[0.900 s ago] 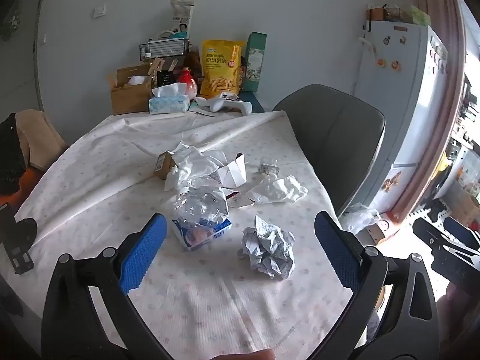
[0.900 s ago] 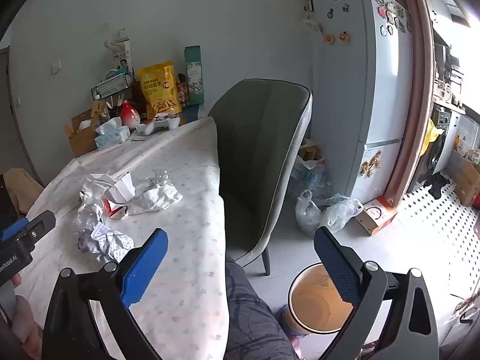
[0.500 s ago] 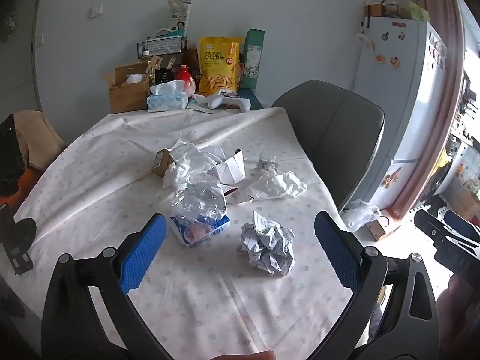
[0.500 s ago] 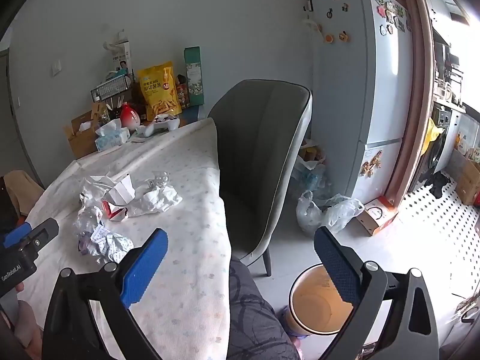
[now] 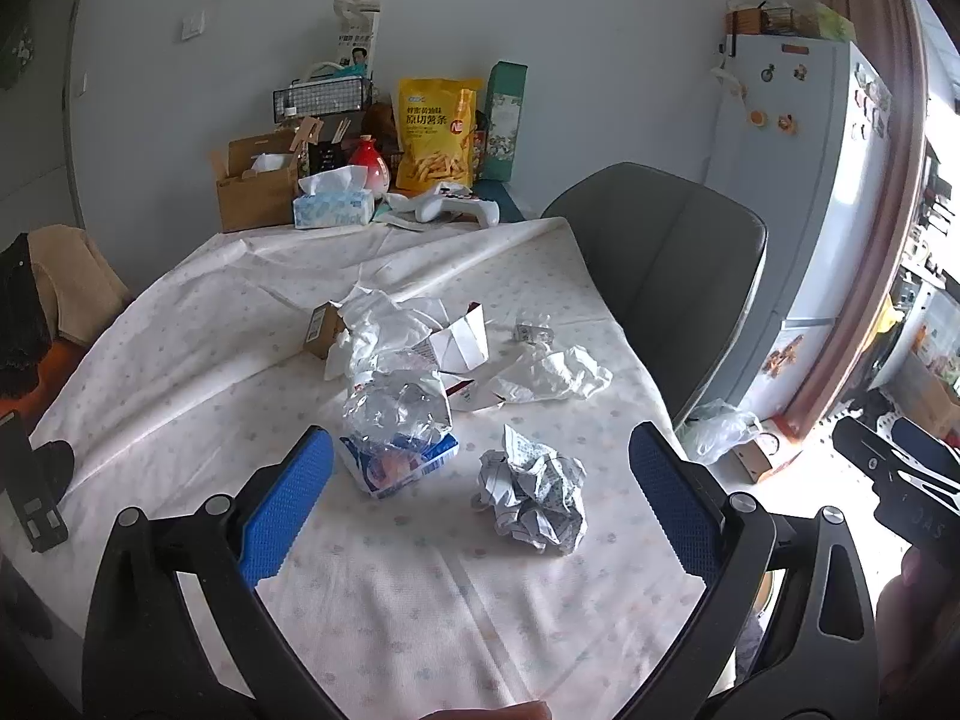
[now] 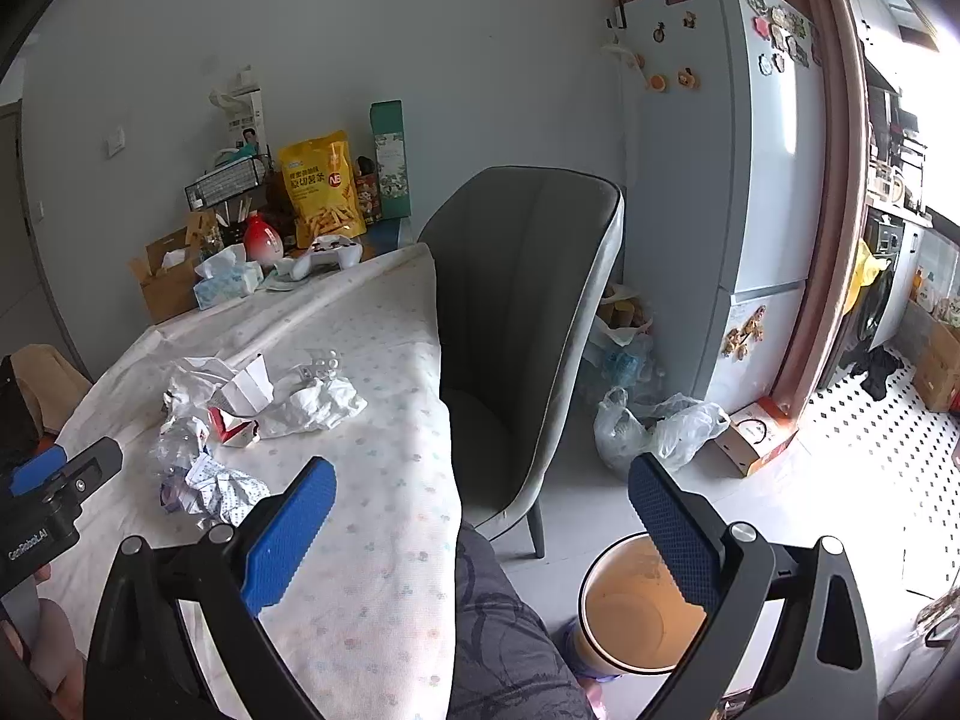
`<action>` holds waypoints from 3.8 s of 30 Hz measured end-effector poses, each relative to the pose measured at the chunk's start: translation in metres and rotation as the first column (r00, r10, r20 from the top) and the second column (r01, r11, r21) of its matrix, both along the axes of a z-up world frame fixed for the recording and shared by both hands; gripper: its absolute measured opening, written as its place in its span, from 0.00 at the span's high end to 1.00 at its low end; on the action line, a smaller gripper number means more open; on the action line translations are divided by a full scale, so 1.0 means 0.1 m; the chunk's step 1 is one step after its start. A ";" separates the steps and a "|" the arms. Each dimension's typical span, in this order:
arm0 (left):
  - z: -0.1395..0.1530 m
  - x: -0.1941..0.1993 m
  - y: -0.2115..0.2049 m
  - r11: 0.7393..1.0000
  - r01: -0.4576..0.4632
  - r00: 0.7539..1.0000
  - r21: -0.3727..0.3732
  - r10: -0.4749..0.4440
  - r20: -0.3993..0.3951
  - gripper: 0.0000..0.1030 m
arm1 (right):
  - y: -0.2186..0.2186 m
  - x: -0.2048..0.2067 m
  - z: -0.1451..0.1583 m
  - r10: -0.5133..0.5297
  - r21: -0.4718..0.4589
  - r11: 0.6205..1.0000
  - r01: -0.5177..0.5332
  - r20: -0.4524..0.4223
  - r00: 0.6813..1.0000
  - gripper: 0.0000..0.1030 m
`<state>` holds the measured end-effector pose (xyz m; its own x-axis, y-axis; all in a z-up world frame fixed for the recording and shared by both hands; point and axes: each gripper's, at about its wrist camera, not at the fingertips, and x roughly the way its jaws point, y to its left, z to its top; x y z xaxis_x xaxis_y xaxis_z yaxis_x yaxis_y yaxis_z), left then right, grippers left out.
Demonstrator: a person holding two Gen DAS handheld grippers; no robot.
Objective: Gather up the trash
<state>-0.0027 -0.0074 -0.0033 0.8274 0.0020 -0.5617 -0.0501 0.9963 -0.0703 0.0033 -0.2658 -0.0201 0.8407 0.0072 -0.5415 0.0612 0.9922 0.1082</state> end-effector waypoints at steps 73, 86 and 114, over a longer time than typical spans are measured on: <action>-0.03 -0.19 0.72 0.977 -0.186 0.981 -0.106 0.191 0.034 0.05 | 0.43 0.19 0.07 0.220 0.049 0.974 -0.220 0.001 0.975 0.07; -0.30 -0.22 1.17 0.954 -0.280 0.960 -0.105 0.279 -0.019 0.05 | 1.23 0.44 -0.19 0.401 0.055 0.916 -0.398 -0.071 0.913 0.13; -0.68 0.36 1.05 0.974 -0.197 0.975 -0.113 0.183 -0.122 0.07 | 1.32 0.70 -0.70 0.513 0.156 0.857 -0.491 -0.174 0.841 0.78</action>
<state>0.0329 0.0981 -0.0708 0.7514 0.0781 -0.6552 -0.2523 0.9515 -0.1759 0.0736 -0.1333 -0.0897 0.5789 0.4624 -0.6716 -0.4107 0.8769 0.2497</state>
